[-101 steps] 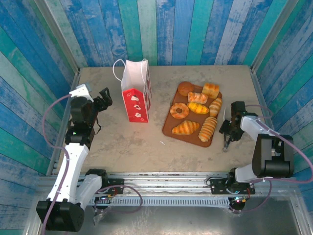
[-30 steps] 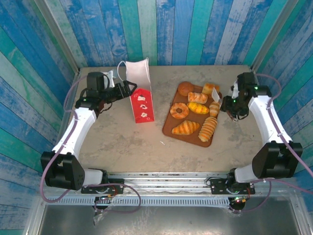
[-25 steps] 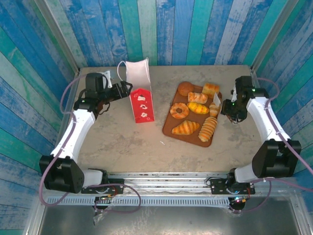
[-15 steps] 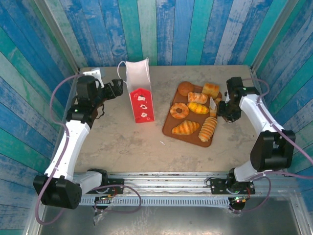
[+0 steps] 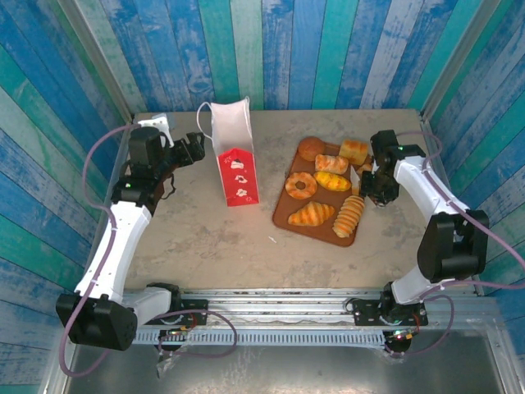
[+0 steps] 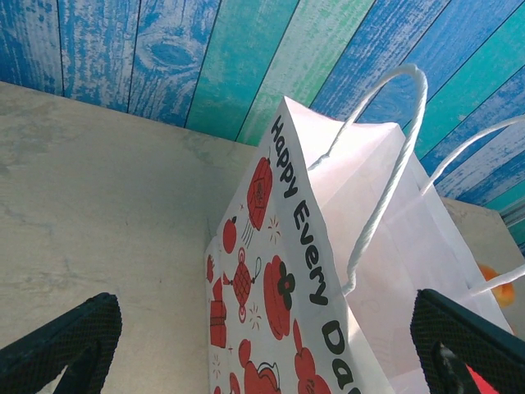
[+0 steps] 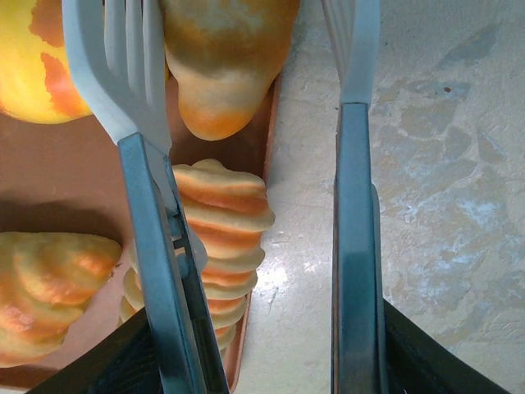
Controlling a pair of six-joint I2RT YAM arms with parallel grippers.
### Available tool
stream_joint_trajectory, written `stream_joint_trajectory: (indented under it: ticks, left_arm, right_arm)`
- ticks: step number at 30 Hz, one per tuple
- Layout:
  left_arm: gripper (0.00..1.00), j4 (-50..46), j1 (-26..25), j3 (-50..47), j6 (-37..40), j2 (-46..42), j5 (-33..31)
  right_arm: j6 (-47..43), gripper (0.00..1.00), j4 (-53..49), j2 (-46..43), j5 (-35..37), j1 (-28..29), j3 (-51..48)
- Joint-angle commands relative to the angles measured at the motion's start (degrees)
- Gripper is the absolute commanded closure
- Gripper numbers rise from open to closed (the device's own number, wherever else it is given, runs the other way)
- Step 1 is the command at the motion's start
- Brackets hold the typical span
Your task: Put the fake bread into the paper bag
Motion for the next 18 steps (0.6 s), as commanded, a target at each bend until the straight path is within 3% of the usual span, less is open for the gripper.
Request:
stream_joint_trajectory:
  ticks: [1, 10, 18]
  left_arm:
    - [0.06, 0.2, -0.1, -0.5, 1.3, -0.9, -1.0]
    - [0.06, -0.7, -0.1, -0.6, 1.9, -1.5, -2.5]
    - [0.06, -1.6, -0.1, 0.6, 2.3, -2.8, -4.3]
  right_arm:
    - [0.4, 0.45, 0.4, 0.9, 1.3, 0.4, 1.7]
    - [0.4, 0.52, 0.8, 1.8, 1.6, 1.1, 1.7]
    - [0.5, 0.70, 0.8, 1.1, 2.3, 1.1, 1.3]
